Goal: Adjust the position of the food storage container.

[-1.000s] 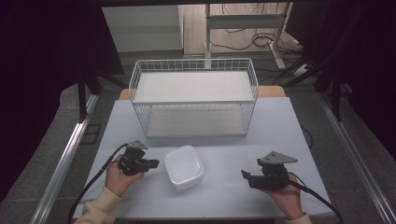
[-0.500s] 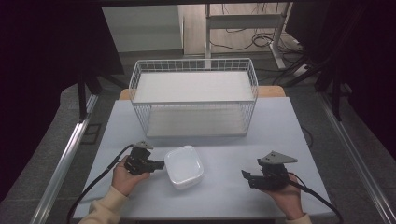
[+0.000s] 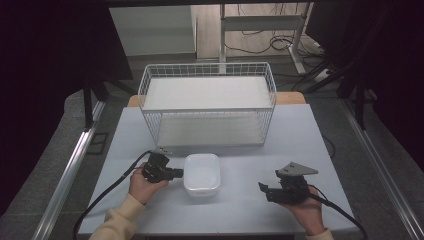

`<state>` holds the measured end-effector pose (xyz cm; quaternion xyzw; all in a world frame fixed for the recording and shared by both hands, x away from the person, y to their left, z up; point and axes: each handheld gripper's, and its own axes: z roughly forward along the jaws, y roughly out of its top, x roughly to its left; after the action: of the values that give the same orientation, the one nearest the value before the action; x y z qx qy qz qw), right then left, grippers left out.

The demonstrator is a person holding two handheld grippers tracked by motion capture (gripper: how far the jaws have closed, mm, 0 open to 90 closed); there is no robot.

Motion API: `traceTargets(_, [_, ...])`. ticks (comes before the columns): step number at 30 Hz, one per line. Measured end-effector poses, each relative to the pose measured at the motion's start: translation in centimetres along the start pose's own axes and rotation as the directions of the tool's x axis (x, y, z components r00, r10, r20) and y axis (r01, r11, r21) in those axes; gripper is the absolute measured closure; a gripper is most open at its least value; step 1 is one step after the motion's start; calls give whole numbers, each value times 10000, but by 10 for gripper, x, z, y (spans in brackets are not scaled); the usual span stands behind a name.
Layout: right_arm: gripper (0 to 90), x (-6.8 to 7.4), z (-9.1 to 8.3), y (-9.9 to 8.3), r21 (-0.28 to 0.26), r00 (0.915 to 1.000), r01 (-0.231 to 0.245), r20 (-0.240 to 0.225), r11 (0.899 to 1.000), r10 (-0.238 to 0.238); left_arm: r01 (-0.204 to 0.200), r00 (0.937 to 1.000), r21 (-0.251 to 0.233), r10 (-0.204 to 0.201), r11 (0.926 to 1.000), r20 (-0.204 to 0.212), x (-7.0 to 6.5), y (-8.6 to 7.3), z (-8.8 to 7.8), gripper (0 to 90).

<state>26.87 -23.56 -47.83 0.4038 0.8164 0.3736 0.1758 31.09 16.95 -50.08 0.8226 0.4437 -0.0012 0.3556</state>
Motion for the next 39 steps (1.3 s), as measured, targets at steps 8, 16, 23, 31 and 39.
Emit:
traceTargets(8, [247, 0, -1, 0, -7, 10000, 27, 18, 10000, -27, -247, 9993, 130, 243, 9996, 273, -12, 4, 11, 900])
traceTargets(16, [247, 0, 0, 0, 5, 10000, 32, 19, 10000, -32, -272, 9989, 136, 267, 9995, 381, -15, 6, 15, 900])
traceTargets(23, [247, 0, 0, 0, 20, 10000, 43, 7, 10000, -43, -313, 9984, 168, 304, 9994, 472, -19, 7, 19, 900])
traceTargets(31, [247, 0, -2, 0, -72, 10000, -3, 14, 10000, 3, -629, 9979, -133, 627, 9979, -178, -22, 3, 5, 898])
traceTargets(39, [252, 1, -4, 2, -269, 9993, -195, -337, 9994, 186, -258, 9947, -1352, 119, 9905, -1020, -21, -8, -31, 563])
